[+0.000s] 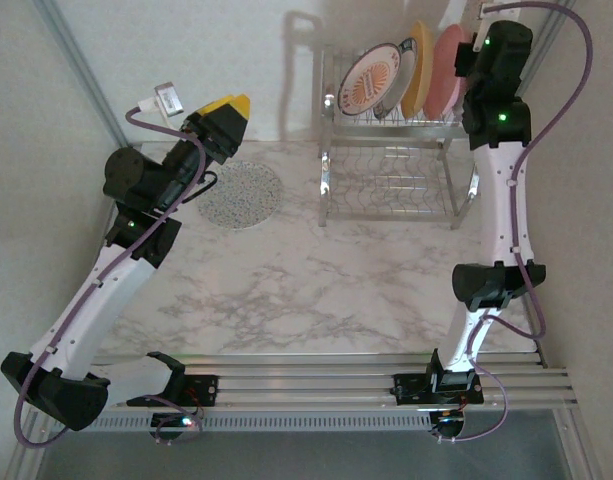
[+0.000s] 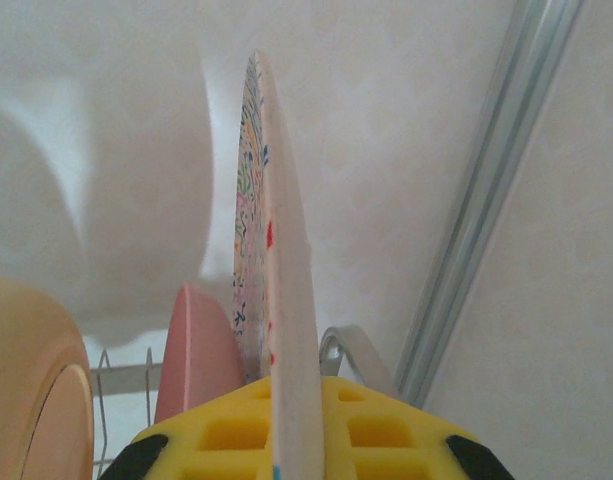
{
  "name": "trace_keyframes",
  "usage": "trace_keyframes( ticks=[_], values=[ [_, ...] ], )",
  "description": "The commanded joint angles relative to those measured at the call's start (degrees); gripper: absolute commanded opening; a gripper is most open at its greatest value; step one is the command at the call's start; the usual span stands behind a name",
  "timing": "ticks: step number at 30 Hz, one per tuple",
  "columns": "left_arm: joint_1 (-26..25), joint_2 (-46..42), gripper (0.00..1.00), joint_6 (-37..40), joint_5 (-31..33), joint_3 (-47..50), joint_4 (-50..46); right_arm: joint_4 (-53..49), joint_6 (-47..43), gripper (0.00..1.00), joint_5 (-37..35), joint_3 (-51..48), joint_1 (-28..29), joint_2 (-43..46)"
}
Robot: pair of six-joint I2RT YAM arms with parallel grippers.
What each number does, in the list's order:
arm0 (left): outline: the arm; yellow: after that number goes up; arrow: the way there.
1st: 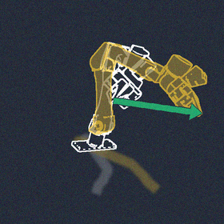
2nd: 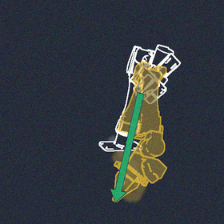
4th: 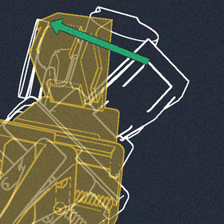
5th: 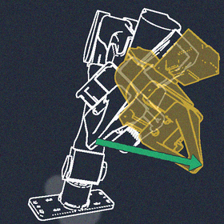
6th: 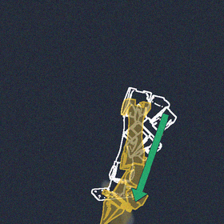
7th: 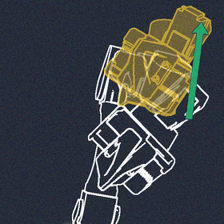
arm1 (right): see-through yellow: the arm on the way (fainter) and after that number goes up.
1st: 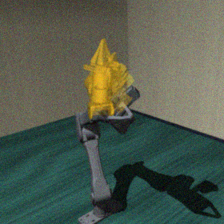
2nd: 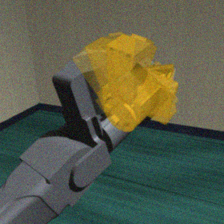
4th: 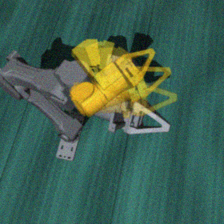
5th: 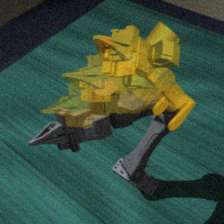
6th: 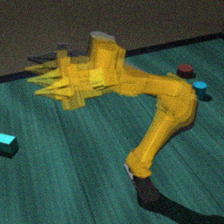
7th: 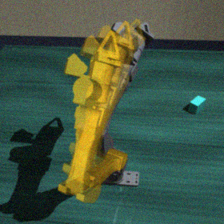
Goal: Unload the plates from the dish rack
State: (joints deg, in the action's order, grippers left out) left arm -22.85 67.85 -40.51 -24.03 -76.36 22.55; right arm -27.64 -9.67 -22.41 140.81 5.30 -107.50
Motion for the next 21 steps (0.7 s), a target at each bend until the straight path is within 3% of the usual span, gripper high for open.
trace_keyframes(
  ticks=[1, 13, 21],
  values=[
    [-0.62, -1.18, 0.83, -0.43, -0.22, -0.49, 3.16, 5.73, -3.31, 0.0, -5.32, 3.21, -0.75, 3.7],
    [-0.81, -0.79, 0.83, -1.32, -0.47, -0.1, 4.16, 8.11, -3.76, 0.0, -6.33, 2.37, -0.75, 7.75],
    [-1.31, 0.56, 0.83, -2.8, -1.28, 0.78, 4.97, 6.56, 3.17, 0.0, -4.7, -2.09, -0.57, 14.27]
  ],
)
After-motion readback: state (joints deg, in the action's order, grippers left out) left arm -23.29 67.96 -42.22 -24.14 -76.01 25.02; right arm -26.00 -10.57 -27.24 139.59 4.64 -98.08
